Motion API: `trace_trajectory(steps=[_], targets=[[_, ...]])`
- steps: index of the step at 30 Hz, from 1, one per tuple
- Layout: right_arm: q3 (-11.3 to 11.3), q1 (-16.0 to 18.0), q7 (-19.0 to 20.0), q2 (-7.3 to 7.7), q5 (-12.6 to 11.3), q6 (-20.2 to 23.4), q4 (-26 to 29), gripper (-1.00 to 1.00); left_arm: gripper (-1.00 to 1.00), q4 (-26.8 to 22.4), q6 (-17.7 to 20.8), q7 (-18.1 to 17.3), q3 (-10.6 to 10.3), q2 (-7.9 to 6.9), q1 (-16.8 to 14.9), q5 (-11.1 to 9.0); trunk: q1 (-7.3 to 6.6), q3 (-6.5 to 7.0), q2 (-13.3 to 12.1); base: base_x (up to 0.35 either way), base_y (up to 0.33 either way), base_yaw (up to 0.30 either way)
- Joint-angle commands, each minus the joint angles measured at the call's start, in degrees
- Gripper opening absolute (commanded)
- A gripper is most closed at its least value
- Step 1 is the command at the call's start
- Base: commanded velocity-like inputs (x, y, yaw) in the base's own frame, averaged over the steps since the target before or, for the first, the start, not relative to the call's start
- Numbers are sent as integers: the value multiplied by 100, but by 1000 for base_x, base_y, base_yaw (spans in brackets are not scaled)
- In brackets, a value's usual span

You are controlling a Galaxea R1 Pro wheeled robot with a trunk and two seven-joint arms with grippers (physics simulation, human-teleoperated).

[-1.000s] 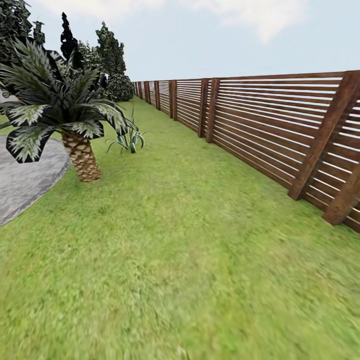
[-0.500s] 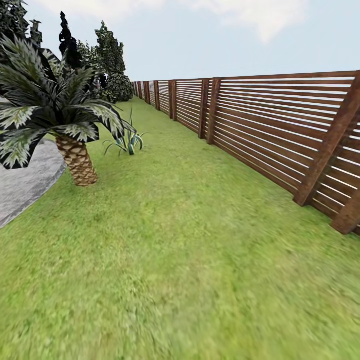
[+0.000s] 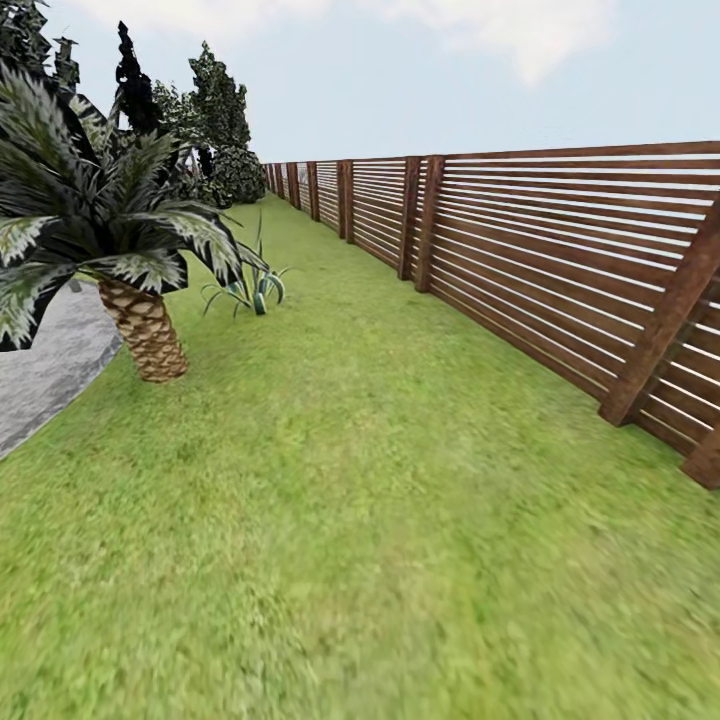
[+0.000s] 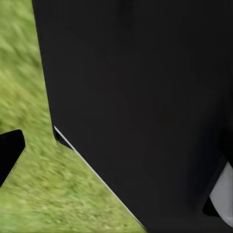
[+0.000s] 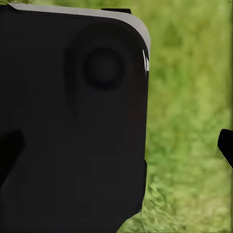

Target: Take the three Easter eggs out of the wicker basket on the lawn in the garden, then place them on the lawn next to a single tree (choose any tree) so that all three eggs are next to the same tree and none are left in the basket.

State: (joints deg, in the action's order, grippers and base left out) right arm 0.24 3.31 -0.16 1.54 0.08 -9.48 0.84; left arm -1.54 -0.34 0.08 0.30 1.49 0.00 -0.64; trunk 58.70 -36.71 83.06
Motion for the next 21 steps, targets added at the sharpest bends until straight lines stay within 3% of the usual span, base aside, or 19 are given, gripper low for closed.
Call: trace_trajectory(steps=[1,21], targets=[[2,3,-2,-2,1,-19,-5,100,100,-4,-5,1,-1,1,0,-7,3,-4,2,341,0,0],[2,3,-2,-5,1,-19,-5,100,100,-4,-1,1,-2,1,0,-7,3,-4,2,341,0,0]])
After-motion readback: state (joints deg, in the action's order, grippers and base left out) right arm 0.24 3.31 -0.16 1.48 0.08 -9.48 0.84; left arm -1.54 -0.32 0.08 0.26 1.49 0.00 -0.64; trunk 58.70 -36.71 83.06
